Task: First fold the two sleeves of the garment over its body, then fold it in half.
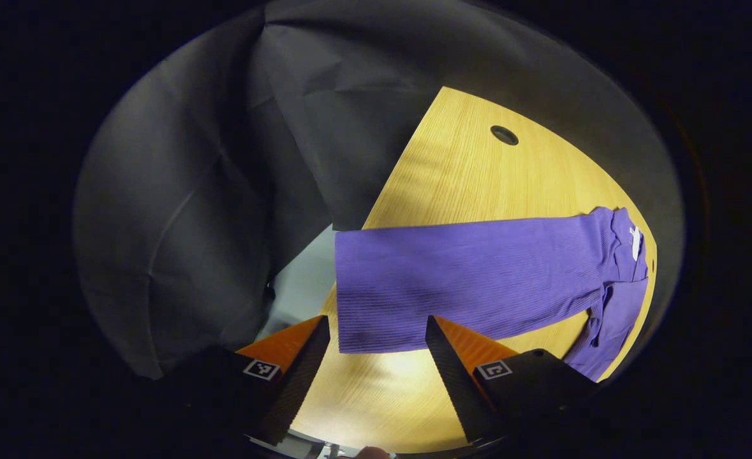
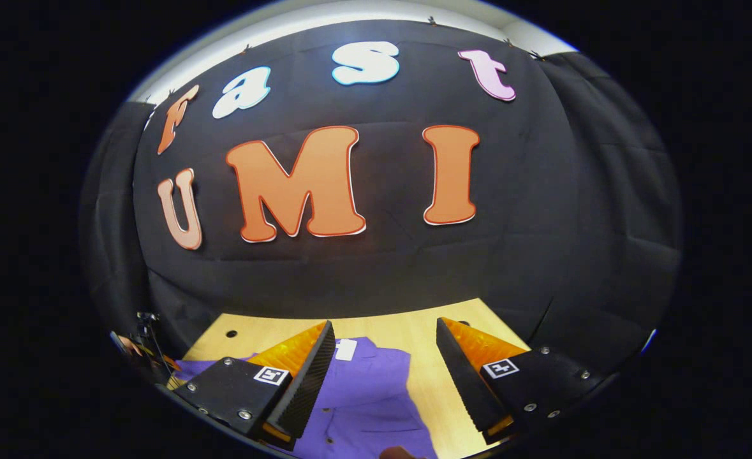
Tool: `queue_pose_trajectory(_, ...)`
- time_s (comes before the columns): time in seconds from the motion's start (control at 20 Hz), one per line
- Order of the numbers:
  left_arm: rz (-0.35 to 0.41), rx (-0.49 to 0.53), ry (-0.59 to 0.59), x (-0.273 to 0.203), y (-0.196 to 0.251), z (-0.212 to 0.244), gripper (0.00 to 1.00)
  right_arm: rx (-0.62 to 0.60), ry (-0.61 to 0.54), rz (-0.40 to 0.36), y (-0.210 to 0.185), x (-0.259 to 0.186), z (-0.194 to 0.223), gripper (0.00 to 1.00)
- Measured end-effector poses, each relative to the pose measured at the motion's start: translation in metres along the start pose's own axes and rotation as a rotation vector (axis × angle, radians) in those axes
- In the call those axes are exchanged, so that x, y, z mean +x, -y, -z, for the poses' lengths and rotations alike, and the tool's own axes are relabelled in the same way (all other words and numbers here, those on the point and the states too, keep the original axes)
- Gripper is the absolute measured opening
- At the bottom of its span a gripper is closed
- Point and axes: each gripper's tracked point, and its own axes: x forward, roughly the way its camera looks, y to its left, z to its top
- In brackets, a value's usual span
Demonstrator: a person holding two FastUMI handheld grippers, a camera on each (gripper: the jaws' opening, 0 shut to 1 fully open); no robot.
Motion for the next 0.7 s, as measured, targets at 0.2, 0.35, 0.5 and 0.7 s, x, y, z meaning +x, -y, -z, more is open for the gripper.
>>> queue_pose_trajectory(0.2,0.013,-0.009,-0.043,0.015,0.000,0.000,0.97,-0.010,-0.022,0.001,0.000,-0.004,0.009,0.95)
queue_pose_trajectory(0.35,0.008,0.008,-0.067,0.024,0.004,-0.001,0.96,0.010,-0.035,0.006,0.007,-0.007,0.014,0.95)
queue_pose_trajectory(0.5,-0.014,0.012,-0.079,0.033,0.004,-0.004,0.96,0.017,-0.043,0.026,0.020,-0.011,0.016,0.95)
queue_pose_trajectory(0.7,-0.008,0.007,-0.090,0.038,0.007,-0.005,0.93,0.036,-0.034,0.048,0.034,-0.019,0.012,0.95)
